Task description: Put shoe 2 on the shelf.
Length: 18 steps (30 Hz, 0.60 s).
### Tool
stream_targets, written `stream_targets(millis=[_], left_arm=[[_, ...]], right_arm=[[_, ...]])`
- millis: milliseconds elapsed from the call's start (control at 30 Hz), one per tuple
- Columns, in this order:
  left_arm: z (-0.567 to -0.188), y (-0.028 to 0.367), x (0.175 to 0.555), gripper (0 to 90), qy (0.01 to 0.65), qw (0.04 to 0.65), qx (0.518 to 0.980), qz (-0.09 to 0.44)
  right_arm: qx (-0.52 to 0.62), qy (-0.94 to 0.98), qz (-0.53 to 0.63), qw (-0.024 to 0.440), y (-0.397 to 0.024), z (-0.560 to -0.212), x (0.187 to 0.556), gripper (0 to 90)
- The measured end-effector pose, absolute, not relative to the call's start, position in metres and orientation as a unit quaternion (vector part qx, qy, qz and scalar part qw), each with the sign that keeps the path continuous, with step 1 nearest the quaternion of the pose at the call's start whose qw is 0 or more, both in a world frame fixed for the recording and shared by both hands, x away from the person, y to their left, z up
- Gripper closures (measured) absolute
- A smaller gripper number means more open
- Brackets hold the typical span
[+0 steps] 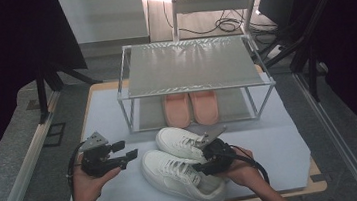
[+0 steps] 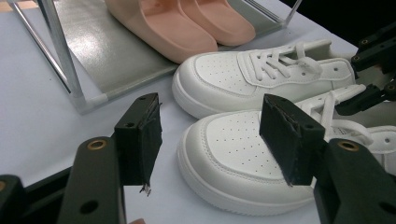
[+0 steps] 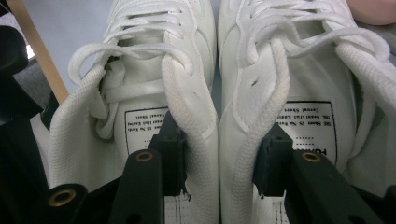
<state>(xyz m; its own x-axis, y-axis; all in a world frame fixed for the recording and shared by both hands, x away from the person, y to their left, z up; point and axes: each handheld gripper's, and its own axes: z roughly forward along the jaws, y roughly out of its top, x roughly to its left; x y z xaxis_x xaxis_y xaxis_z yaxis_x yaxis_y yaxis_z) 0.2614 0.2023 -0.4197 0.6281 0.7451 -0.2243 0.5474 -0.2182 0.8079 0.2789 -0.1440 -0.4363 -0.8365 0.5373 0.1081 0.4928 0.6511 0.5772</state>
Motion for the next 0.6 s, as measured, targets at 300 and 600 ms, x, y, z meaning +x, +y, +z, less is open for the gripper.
stream_targets(millis=[300, 600], left_arm=[[-0.4197, 0.2016, 0.2617, 39.4, 0.418, 0.465, 0.773, 0.106], [-0.4198, 0.2021, 0.2617, 39.4, 0.418, 0.464, 0.774, 0.106]], right_arm=[[0.282, 0.913, 0.291, 0.038, -0.1406, -0.4381, 0.2796, 60.8], [0.275, 0.916, 0.288, 0.044, -0.1406, -0.4370, 0.2796, 73.8]])
